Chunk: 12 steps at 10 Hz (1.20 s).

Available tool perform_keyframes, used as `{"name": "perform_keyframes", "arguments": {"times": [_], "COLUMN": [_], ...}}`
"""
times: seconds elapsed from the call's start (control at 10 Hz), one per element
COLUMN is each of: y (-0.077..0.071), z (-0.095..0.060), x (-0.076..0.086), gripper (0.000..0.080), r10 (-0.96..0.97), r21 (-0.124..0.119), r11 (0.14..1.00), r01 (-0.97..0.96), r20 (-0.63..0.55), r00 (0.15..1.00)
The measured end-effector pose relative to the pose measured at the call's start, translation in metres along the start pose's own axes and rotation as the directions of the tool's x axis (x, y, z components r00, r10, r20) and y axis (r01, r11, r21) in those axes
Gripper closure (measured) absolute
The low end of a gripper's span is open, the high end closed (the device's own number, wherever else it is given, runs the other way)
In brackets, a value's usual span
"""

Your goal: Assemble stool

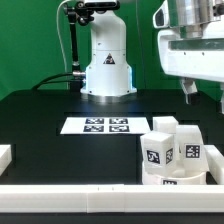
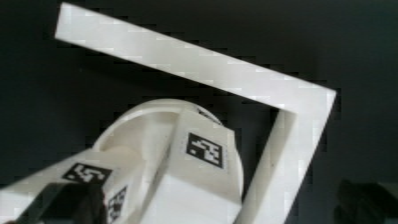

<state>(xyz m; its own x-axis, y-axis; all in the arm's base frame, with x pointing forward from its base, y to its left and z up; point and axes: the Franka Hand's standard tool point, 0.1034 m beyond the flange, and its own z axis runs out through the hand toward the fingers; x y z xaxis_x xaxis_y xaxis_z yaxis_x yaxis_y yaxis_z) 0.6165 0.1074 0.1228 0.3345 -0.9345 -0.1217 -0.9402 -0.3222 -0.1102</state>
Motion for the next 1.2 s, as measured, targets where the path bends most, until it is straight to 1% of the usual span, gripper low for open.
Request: {"name": "perform_keyframes", "arguments": {"times": [0.1, 0.2, 0.3, 0.4, 0.5, 0.6, 0.7, 0.8, 0.9, 1.0, 1.1, 1.2], "y": [0.0003, 0.0027, 0.0031, 0.0025, 0.0008, -0.0008, -0.0009, -0.0006, -0.0002, -0.0001, -0.0004, -0.0021], "z": [0.0005, 0.0043, 0.0061, 0.0060, 0.0063, 0.0074, 0.0072, 0.0071, 0.0069, 0.0068, 0.0070, 0.0072], "x": [0.0007, 0.0028, 0.0023, 0.0030, 0.0039, 0.0026, 0.0038, 0.0051, 0.0067, 0.0070, 0.0060, 0.0043], "gripper": [0.0150, 0.0150, 0.0150, 0.0150, 0.0150, 0.0150, 0.0150, 0.0150, 0.0150, 0.0150, 0.0150, 0.0150], "r10": [-0.089, -0.285, -0.422, -0.557, -0.685, -0.756, -0.799, -0.848, -0.893, -0.920, -0.970, -0.990], "r21": [-0.001, -0.025, -0.049, -0.066, -0.094, -0.103, -0.105, -0.108, -0.115, -0.121, -0.136, -0.140], "r11": [0.996, 0.958, 0.906, 0.830, 0.728, 0.652, 0.598, 0.527, 0.448, 0.389, 0.236, 0.128], "r01": [0.089, 0.285, 0.420, 0.555, 0.680, 0.751, 0.794, 0.843, 0.887, 0.913, 0.962, 0.982], "r20": [-0.001, -0.016, -0.033, -0.033, -0.034, -0.020, -0.015, -0.006, 0.003, 0.010, 0.032, 0.049], "r00": [0.996, 0.958, 0.906, 0.830, 0.728, 0.654, 0.600, 0.530, 0.451, 0.393, 0.242, 0.136]}}
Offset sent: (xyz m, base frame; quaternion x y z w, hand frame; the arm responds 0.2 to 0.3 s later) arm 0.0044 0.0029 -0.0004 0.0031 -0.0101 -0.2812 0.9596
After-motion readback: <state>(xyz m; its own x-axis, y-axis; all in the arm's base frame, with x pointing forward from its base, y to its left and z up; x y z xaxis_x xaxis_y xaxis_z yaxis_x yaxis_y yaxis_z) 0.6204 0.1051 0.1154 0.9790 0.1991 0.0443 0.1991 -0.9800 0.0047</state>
